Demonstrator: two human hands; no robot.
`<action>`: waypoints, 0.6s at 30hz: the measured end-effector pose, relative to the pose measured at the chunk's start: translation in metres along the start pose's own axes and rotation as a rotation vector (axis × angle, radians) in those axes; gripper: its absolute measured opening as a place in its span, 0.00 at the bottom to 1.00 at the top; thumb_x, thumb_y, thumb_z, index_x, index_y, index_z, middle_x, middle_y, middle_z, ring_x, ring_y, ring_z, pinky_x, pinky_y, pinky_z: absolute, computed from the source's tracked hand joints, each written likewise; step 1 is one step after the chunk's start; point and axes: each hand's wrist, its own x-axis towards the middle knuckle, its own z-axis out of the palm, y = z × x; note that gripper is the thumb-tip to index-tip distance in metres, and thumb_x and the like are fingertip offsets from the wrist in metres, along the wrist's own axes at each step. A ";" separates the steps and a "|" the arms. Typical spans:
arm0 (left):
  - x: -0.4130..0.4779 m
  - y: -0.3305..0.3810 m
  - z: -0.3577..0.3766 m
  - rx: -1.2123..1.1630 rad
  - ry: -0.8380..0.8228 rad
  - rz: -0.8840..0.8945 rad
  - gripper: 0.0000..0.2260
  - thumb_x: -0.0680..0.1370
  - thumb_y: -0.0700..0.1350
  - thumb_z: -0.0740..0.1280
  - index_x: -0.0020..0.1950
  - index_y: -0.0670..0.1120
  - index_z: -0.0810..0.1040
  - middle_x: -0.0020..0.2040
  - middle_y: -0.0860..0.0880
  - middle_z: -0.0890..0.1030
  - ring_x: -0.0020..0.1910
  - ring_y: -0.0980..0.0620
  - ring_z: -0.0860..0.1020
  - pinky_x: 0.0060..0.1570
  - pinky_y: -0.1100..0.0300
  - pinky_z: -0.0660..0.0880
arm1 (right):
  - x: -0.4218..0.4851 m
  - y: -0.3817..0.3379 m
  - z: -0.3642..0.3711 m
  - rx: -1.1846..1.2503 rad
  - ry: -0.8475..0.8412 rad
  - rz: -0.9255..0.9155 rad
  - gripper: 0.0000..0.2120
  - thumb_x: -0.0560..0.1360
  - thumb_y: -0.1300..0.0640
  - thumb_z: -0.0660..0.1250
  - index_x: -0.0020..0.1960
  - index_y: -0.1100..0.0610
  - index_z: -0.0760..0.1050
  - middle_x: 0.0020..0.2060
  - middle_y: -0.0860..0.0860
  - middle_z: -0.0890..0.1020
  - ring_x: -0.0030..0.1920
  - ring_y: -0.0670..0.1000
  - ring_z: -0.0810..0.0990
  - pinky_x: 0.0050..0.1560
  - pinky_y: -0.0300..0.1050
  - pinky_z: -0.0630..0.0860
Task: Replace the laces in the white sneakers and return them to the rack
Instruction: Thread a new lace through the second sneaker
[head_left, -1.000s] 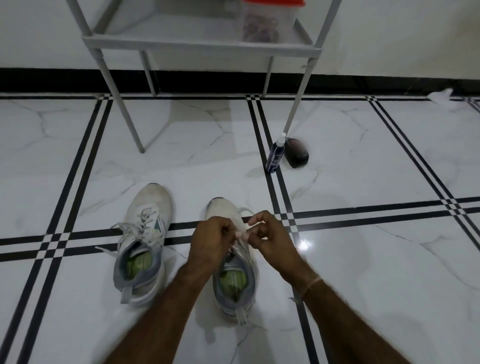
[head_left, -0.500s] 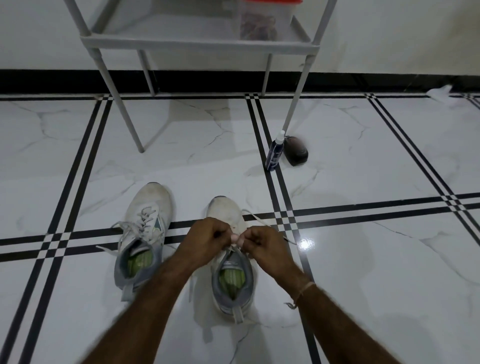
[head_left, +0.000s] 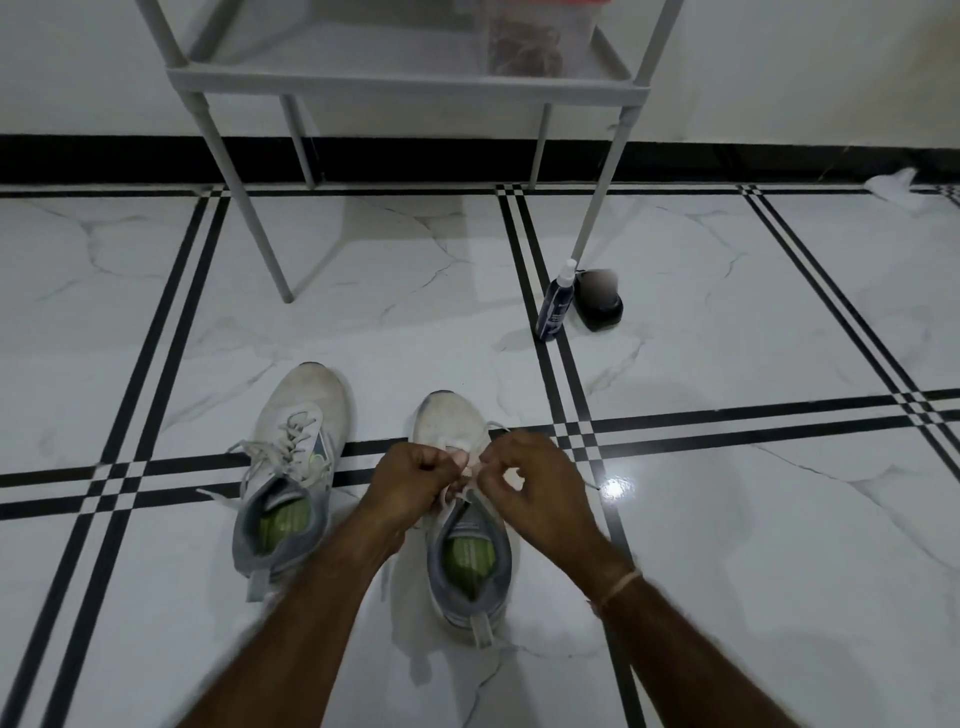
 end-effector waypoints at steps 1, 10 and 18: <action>-0.001 -0.001 0.002 -0.028 0.025 0.003 0.14 0.80 0.47 0.70 0.38 0.41 0.85 0.30 0.48 0.82 0.28 0.57 0.75 0.31 0.66 0.72 | 0.005 -0.006 -0.009 0.180 -0.026 0.128 0.10 0.76 0.51 0.69 0.36 0.49 0.80 0.37 0.46 0.83 0.42 0.48 0.82 0.48 0.47 0.79; -0.005 -0.011 0.012 -0.153 0.227 0.058 0.10 0.76 0.43 0.75 0.38 0.38 0.84 0.34 0.40 0.83 0.33 0.53 0.79 0.40 0.59 0.77 | 0.014 0.035 -0.093 0.185 -0.136 0.639 0.14 0.77 0.44 0.72 0.41 0.54 0.82 0.33 0.48 0.79 0.33 0.49 0.75 0.32 0.41 0.70; -0.010 -0.008 0.018 -0.279 0.200 0.024 0.05 0.75 0.40 0.75 0.43 0.39 0.86 0.37 0.42 0.85 0.35 0.52 0.81 0.36 0.65 0.76 | 0.000 0.029 -0.007 -0.074 -0.233 0.082 0.21 0.70 0.32 0.68 0.51 0.47 0.82 0.50 0.40 0.82 0.52 0.41 0.79 0.54 0.40 0.74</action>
